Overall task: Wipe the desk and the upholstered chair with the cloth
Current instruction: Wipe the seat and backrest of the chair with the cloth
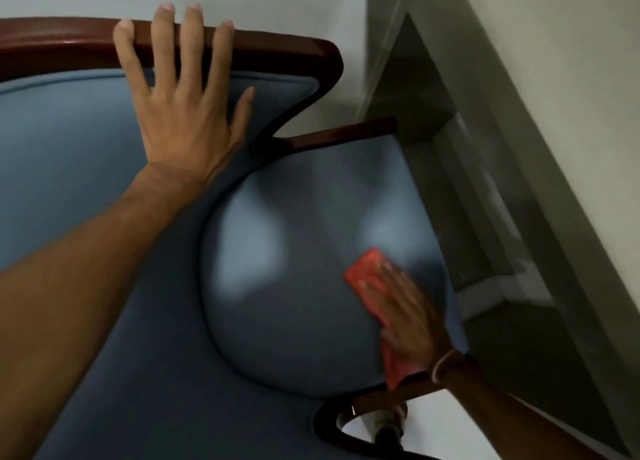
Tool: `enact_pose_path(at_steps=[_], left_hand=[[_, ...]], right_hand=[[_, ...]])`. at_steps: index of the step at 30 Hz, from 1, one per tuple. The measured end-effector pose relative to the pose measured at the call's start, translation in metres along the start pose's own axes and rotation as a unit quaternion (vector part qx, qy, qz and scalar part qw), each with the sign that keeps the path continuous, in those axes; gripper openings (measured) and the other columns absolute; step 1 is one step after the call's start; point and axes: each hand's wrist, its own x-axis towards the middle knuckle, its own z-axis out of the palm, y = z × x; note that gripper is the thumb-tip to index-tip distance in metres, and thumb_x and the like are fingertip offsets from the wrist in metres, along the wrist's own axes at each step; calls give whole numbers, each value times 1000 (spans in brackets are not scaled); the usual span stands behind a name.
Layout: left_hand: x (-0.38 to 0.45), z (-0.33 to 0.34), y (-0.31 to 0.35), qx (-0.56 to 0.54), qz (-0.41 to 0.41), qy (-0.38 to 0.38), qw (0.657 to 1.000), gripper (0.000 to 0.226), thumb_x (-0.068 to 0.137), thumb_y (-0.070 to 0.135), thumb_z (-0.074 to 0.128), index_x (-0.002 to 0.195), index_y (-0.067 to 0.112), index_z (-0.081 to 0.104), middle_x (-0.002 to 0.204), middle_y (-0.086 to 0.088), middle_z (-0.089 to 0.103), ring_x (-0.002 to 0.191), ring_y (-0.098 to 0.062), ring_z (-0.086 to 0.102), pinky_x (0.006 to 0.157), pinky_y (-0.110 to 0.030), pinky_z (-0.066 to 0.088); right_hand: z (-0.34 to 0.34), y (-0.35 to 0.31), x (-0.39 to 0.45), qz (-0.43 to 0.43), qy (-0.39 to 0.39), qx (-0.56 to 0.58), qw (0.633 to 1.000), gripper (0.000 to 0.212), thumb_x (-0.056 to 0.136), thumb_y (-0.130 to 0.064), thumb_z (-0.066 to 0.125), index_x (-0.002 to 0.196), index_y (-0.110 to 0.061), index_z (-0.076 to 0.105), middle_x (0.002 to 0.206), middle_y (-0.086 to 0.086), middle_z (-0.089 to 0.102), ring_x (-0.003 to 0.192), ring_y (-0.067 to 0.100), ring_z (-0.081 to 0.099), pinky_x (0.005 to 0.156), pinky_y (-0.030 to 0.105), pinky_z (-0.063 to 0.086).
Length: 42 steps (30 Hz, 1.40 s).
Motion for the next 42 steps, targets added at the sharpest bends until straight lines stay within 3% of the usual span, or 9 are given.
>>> enact_pose_path(at_steps=[5, 9, 12, 14, 23, 27, 31, 36, 42], left_hand=[[0, -3, 4, 13, 1, -5, 1000, 64, 104, 55, 21, 156, 17, 22, 162, -18, 29, 151, -41, 22, 118, -71, 13], [1, 2, 4, 18, 0, 3, 1000, 66, 103, 58, 20, 156, 18, 20, 162, -18, 30, 151, -41, 23, 118, -71, 14], [0, 5, 1, 22, 4, 18, 1000, 64, 104, 57, 21, 155, 19, 19, 161, -17, 30, 150, -41, 26, 118, -71, 15], [0, 6, -2, 18, 10, 25, 999, 63, 104, 57, 23, 155, 19, 20, 160, -18, 31, 149, -41, 27, 118, -71, 16], [1, 0, -2, 14, 3, 17, 1000, 60, 104, 48, 24, 155, 17, 28, 160, -16, 34, 149, -39, 28, 118, -70, 17], [0, 3, -1, 16, 14, 16, 1000, 60, 104, 47, 25, 155, 16, 30, 160, -17, 36, 149, -40, 30, 118, -70, 18], [2, 4, -1, 15, 12, 12, 1000, 60, 104, 48, 25, 156, 17, 29, 161, -16, 35, 149, -40, 30, 118, -70, 18], [2, -2, 0, -5, 1, -5, 1000, 60, 104, 47, 25, 156, 18, 28, 163, -15, 32, 151, -38, 27, 120, -68, 15], [-55, -15, 25, -87, -55, -36, 994, 63, 106, 46, 27, 160, 15, 17, 167, -21, 16, 155, -33, 15, 123, -59, 17]], right_hand=[[-16, 5, 101, 235, 143, 0, 961, 72, 84, -14, 60, 152, 1, 39, 158, 32, 36, 147, 47, 36, 120, 61, 34], [-9, -73, 178, 61, 110, 23, 992, 85, 83, -39, 63, 157, -11, 32, 166, 19, 28, 157, 37, 18, 127, 53, 20], [32, -136, 145, -171, 13, 15, 985, 81, 79, -39, 59, 153, -12, 42, 163, 21, 35, 156, 36, 22, 126, 51, 20], [35, -124, 111, -217, -39, -6, 975, 88, 73, -39, 62, 155, -19, 39, 164, 18, 33, 155, 34, 23, 128, 47, 16], [-17, -29, 152, 184, 95, 18, 978, 79, 82, -32, 48, 157, -13, 33, 168, 18, 24, 157, 33, 21, 126, 54, 25], [-10, -93, 215, 95, 82, 31, 992, 75, 86, -32, 47, 158, -16, 32, 168, 14, 25, 158, 32, 18, 127, 50, 19], [22, -153, 194, -107, 48, 46, 992, 64, 77, -26, 58, 139, -10, 61, 156, 23, 46, 150, 38, 36, 126, 50, 24], [37, -154, 108, -239, -74, 8, 968, 86, 72, -38, 58, 154, -20, 39, 163, 15, 36, 154, 33, 26, 131, 43, 7], [-8, -77, 64, -60, 47, 34, 997, 57, 94, -41, 55, 147, -19, 53, 158, 16, 46, 146, 34, 45, 126, 50, 25]])
